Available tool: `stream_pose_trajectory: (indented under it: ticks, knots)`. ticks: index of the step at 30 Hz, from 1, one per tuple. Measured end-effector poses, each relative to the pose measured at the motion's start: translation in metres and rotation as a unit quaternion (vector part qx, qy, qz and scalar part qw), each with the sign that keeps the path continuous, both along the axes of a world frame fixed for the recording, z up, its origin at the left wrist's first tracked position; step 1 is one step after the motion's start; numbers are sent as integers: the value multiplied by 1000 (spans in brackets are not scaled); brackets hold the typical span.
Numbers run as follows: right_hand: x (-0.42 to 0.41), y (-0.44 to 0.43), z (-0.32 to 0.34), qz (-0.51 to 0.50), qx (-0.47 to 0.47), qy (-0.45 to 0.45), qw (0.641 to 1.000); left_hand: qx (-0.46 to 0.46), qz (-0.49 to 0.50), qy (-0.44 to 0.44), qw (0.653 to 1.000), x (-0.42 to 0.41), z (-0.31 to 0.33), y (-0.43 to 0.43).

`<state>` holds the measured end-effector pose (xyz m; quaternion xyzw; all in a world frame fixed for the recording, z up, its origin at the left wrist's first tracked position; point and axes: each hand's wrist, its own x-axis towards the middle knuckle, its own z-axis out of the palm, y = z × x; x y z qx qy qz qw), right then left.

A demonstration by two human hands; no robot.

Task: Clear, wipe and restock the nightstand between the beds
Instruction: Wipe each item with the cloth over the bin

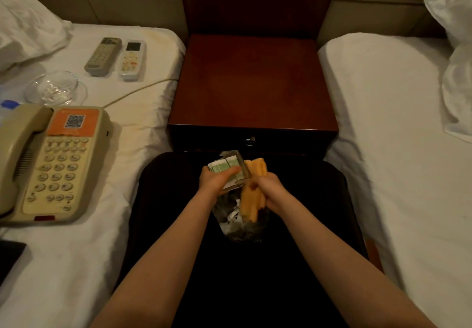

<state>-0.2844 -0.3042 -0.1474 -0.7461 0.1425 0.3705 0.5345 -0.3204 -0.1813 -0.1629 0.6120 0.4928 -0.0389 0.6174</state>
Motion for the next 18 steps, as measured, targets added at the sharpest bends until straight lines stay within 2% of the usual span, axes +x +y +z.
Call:
stream_pose_trajectory:
  ticks: [2,4,9,14,16,18]
  knots:
    - [-6,7,-1,75,42,-12,996,-59,14,-23,998,1,3,1]
    - [-5,10,-5,99,43,-52,993,-110,4,-29,993,1,5,3]
    - [3,4,-10,47,-7,-117,992,-150,-59,-4,987,1,11,2]
    - [17,-7,-6,-51,53,-12,997,-187,-28,1,982,-2,27,11]
    - [22,-13,-2,-70,98,47,992,-120,-32,-28,992,-3,30,13]
    - [26,-16,1,-89,140,88,982,-53,-90,-57,993,-2,35,15]
